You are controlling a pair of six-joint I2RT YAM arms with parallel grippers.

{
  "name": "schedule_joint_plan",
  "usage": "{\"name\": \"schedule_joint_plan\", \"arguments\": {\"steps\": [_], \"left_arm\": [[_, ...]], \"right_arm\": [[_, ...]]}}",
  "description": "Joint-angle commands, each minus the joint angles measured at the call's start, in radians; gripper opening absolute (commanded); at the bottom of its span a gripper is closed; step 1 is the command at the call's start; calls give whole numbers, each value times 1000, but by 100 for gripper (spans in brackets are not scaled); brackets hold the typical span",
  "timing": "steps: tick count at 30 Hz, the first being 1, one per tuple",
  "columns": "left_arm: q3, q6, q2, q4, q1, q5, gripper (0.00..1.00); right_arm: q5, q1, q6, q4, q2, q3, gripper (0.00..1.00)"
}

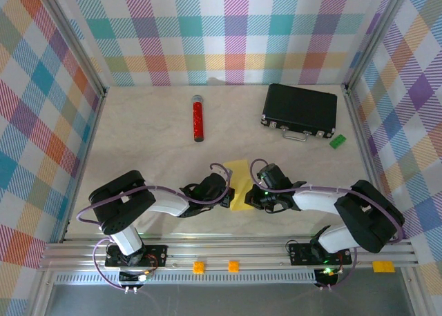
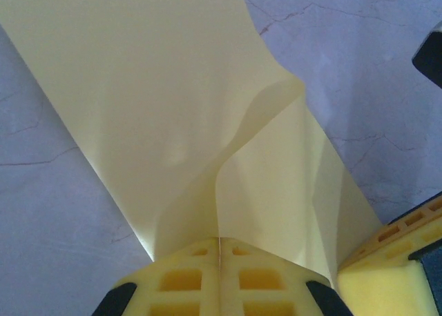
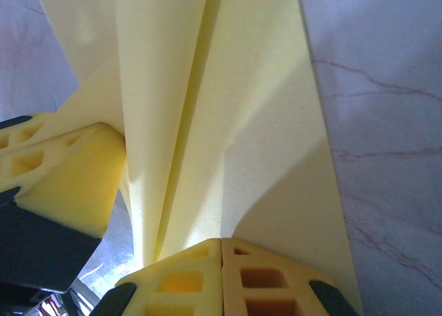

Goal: Fold a paper plane with a square sheet of paper (pick it up from the middle)

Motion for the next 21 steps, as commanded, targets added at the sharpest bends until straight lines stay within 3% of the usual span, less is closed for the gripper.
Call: {"name": "schedule_joint_plan", "arguments": {"steps": [1, 21], "left_arm": [[-13, -9, -29, -59, 6, 13, 5], [19, 29, 1, -32, 9, 49, 5]], "right_arm": [[34, -1, -30, -108, -5, 19, 7], [39, -1, -16, -96, 24, -4, 7]]}}
